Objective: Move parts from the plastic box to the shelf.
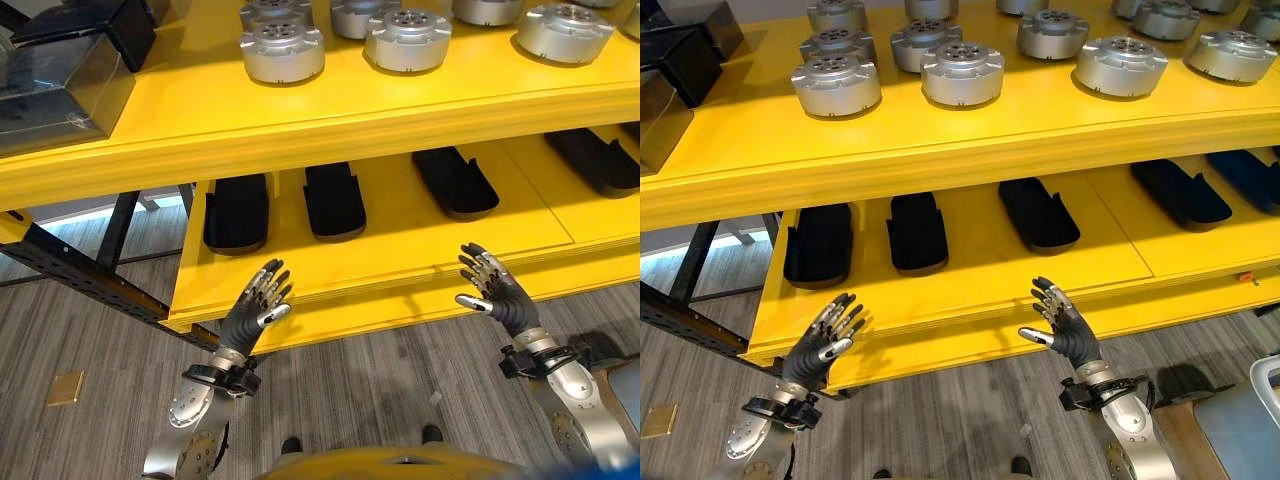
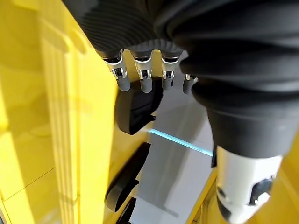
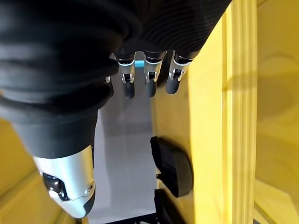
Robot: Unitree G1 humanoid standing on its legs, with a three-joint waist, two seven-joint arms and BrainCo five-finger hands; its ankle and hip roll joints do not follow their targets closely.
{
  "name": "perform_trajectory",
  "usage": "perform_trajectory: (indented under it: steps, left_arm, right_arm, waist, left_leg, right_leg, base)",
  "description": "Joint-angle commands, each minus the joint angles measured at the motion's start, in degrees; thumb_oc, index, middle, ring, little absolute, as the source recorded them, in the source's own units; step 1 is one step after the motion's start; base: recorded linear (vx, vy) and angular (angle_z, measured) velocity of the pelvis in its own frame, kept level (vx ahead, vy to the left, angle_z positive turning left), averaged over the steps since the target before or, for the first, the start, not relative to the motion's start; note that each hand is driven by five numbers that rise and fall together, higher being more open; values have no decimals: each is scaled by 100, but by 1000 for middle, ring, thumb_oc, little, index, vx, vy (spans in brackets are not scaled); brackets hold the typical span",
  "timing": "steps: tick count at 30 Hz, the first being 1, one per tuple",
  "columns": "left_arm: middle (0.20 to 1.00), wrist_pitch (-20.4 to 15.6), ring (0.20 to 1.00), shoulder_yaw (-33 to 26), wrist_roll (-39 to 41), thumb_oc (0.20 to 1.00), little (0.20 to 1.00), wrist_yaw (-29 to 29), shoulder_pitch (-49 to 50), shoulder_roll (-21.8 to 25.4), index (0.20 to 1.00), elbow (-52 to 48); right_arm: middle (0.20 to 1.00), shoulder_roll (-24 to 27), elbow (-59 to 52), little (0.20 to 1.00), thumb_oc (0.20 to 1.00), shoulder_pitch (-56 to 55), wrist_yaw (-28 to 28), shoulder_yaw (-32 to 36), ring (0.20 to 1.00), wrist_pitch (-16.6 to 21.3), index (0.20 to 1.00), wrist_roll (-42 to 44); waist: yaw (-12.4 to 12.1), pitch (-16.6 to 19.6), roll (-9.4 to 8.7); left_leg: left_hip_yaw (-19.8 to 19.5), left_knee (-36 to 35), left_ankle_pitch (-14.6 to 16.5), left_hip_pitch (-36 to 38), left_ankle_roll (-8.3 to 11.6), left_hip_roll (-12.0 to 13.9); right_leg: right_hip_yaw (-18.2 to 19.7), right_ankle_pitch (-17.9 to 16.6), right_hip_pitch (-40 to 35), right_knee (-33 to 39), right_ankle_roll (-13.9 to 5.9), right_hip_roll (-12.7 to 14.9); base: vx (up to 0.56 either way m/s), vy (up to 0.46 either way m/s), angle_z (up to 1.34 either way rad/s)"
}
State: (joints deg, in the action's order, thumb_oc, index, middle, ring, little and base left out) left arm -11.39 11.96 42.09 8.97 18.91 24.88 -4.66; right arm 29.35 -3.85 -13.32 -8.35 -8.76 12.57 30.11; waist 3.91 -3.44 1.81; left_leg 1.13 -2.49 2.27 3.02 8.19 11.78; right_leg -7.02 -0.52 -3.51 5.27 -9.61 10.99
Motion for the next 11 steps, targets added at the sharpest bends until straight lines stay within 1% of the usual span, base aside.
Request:
perform_trajectory:
  steps: [1, 11]
  left_arm:
    - [1000, -117, 1000, -178, 159, 1000, 1000, 188, -157, 30, 1000, 199]
    - [1000, -114, 1000, -364, 338, 1000, 1000, 67, 0, -239, 1000, 542]
  right_arm:
    - [1000, 22, -196, 1000, 1000, 175, 60, -45, 1000, 185, 1000, 68]
    - [1000, -118, -138, 1000, 1000, 95, 144, -102, 1000, 178, 1000, 83]
  waist:
    - [22, 273, -124]
    - [-10, 271, -206]
  left_leg:
    - [-52, -207, -847, -397, -8, 245]
    - [53, -194, -772, -214, -43, 220]
  right_leg:
    - [228, -291, 312, -462, -77, 214]
    - [314, -327, 208, -438, -110, 265]
  base:
    - [0, 0, 0]
    - [9, 6, -7]
